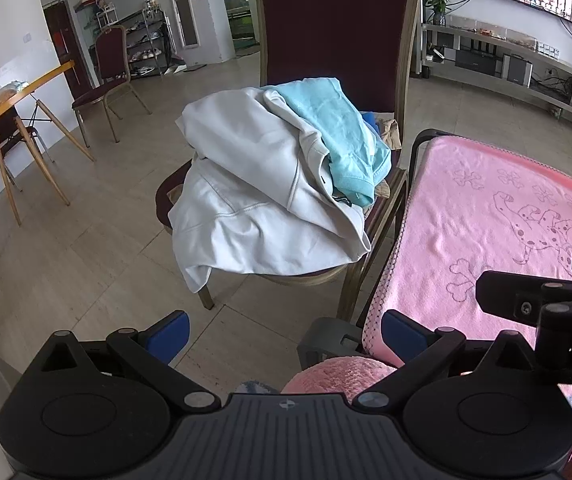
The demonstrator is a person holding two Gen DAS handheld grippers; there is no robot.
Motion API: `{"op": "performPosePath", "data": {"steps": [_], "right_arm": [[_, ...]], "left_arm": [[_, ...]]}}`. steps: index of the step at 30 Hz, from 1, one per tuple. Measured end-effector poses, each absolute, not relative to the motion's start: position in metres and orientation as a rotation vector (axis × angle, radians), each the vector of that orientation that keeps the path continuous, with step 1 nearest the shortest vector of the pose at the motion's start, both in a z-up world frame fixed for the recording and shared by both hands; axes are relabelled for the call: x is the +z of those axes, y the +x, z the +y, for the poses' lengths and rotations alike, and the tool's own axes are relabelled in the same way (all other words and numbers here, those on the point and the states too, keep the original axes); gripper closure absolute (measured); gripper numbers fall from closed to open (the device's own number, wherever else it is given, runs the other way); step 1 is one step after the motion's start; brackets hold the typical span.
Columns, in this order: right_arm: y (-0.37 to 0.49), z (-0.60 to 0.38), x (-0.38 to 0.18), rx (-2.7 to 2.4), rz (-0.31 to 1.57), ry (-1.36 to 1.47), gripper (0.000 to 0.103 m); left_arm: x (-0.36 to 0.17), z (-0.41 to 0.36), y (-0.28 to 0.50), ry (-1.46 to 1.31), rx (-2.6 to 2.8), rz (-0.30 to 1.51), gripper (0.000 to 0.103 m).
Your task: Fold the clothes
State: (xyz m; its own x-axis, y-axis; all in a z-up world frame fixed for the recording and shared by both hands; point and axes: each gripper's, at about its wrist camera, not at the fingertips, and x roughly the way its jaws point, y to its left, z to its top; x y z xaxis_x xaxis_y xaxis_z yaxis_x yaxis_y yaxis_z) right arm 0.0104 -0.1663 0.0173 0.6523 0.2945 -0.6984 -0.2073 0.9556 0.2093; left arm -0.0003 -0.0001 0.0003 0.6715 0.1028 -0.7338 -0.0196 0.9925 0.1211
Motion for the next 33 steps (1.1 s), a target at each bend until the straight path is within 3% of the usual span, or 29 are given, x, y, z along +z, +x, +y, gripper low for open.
{"op": "performPosePath", "data": {"steps": [33], "right_arm": [[0.0122, -0.1706, 0.0178, 0.281, 0.822, 0.136, 0.0]], "left_arm": [[0.0024, -0.0054, 0.0018, 0.113, 0.063, 0.837, 0.001]]}}
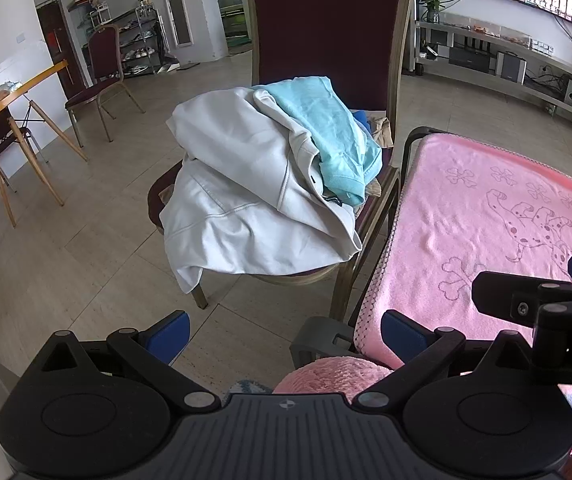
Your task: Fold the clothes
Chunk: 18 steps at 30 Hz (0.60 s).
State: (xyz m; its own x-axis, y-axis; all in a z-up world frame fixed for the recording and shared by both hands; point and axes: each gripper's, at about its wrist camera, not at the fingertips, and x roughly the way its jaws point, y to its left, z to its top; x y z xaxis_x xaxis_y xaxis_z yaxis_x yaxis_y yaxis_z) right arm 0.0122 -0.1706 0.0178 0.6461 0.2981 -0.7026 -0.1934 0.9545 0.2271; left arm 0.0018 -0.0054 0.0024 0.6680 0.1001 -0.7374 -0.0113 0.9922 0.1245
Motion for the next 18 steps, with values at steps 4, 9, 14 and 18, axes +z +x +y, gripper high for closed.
{"op": "performPosePath", "data": {"steps": [4, 9, 14, 18], "right_arm": [[0.0121, -0.1703, 0.0178, 0.281, 0.822, 0.136, 0.0], [0.012, -0.1704, 0.0177, 0.281, 0.824, 0.138, 0.0], [0.0122, -0.1705, 0.0177, 0.281, 0.826, 0.139, 0.0], [0.0123, -0.1703, 0.0174, 0.282, 0.827, 0.14, 0.0]], "left_arm": [[0.0027, -0.0051, 0.0022, 0.112, 0.063, 0.838, 0.001], [0.0029, -0.0048, 0.0017, 0.112, 0.063, 0.839, 0.001], [0.0023, -0.0043, 0.002, 0.111, 0.063, 0.842, 0.001], [0.0025, -0.0038, 0.002, 0.111, 0.065, 0.842, 0.001]]}}
